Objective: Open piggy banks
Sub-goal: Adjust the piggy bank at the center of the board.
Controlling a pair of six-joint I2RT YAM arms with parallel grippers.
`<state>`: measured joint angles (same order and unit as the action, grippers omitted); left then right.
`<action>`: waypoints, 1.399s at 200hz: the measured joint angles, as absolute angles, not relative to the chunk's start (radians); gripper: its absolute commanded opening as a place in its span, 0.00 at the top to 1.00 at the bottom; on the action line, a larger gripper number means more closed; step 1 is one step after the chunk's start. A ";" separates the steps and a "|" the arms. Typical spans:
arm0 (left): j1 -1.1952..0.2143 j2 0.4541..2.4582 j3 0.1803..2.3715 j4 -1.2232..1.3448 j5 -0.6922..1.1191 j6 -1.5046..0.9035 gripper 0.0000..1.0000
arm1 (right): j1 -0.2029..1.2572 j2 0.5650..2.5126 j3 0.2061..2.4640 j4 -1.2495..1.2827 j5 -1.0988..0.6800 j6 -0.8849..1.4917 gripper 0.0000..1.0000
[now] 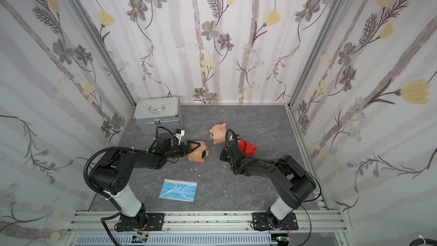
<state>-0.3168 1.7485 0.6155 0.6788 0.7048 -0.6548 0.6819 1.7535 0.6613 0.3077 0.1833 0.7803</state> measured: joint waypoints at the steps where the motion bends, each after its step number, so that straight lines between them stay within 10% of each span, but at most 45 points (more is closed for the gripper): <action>1: -0.317 1.749 0.616 0.679 0.705 -0.655 0.00 | 0.680 1.752 0.661 0.305 0.186 0.781 0.72; 128: -0.322 1.772 0.641 0.673 0.736 -0.651 0.00 | 0.760 1.470 0.556 0.547 0.244 0.598 0.47; 280: -0.323 1.784 0.657 0.665 0.756 -0.650 0.00 | 0.673 1.796 0.616 0.688 -0.285 0.608 0.59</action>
<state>-0.3229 1.7840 0.6571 0.6651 0.7563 -0.6502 0.6735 1.7958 0.6159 0.6884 -0.2852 0.6079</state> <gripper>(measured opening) 0.998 0.410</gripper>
